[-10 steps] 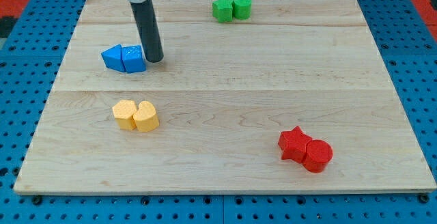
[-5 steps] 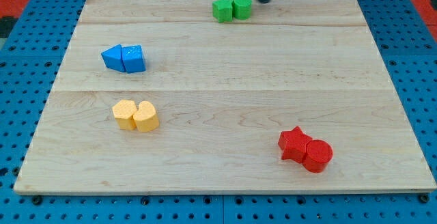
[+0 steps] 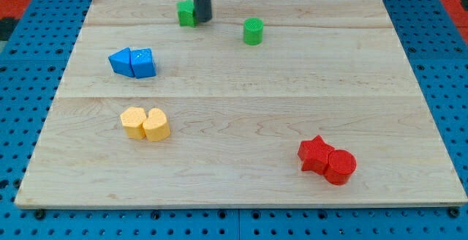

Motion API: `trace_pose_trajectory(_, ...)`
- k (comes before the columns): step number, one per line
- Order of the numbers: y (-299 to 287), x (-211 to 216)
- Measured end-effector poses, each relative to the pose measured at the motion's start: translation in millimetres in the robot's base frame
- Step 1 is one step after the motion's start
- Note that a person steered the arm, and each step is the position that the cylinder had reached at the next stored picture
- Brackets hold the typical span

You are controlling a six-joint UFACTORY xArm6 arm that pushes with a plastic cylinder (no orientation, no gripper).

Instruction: Separate the green star away from the green circle

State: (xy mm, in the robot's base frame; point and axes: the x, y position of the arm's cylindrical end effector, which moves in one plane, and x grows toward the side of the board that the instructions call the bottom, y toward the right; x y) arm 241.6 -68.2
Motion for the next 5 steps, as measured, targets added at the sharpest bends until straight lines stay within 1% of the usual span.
trace_pose_trajectory(1, 2, 13)
trace_pose_trajectory(2, 8, 16)
trace_pose_trajectory(3, 0, 11)
trace_pose_trajectory(4, 73, -15)
trace_pose_trajectory(5, -24, -23)
